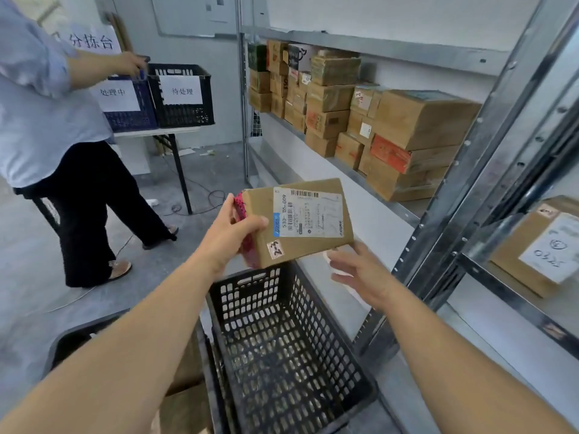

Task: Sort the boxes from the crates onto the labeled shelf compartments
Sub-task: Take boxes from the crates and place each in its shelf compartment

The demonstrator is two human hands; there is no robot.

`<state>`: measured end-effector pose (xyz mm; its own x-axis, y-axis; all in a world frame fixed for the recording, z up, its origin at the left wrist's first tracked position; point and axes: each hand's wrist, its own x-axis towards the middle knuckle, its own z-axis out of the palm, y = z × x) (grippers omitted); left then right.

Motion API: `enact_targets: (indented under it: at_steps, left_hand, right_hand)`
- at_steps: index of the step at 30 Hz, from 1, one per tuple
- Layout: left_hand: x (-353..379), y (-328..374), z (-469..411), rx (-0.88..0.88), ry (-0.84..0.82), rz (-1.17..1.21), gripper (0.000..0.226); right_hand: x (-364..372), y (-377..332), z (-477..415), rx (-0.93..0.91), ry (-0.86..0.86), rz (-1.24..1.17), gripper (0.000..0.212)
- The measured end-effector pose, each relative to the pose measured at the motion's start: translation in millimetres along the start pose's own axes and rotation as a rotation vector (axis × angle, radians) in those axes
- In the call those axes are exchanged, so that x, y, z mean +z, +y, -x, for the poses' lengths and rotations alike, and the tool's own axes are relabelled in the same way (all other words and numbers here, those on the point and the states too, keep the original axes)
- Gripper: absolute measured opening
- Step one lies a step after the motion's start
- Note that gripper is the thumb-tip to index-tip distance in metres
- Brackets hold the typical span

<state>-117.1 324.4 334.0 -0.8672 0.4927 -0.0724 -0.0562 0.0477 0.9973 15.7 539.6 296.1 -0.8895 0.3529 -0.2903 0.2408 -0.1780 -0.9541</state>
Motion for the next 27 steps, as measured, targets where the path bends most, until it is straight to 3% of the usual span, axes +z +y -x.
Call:
enact_targets:
  at_steps: [3, 7, 12, 16, 19, 23, 27]
  left_hand:
    - [-6.8, 20.4, -0.7, 0.031, -0.124, -0.104, 0.09]
    - [-2.5, 42.1, -3.0, 0.001, -0.403, -0.2, 0.103]
    - [23.9, 59.0, -12.5, -0.032, -0.713, -0.241, 0.093]
    - [54.8, 67.4, -15.8, -0.059, -0.892, -0.227, 0.088]
    - [78.5, 70.2, -14.5, -0.045, -0.928, -0.209, 0.085]
    - [109.0, 65.9, -10.6, 0.068, -0.692, -0.069, 0.112]
    - [152.9, 47.3, 15.7, 0.059, -0.697, -0.017, 0.125]
  right_hand:
    - [-28.5, -21.4, 16.3, -0.102, 0.121, 0.187, 0.086]
    - [-44.6, -54.3, 46.2, -0.26, 0.022, 0.43, 0.06]
    - [-41.9, -74.5, 81.7, -0.105, -0.233, 0.619, 0.067]
    - [-52.6, -69.0, 106.0, -0.037, -0.22, 0.561, 0.071]
    - [-67.3, -59.9, 121.9, -0.043, -0.134, 0.502, 0.071]
    - [-98.7, -51.5, 144.5, -0.149, 0.068, 0.332, 0.078]
    - [-128.8, -49.0, 172.2, -0.316, 0.279, 0.143, 0.074]
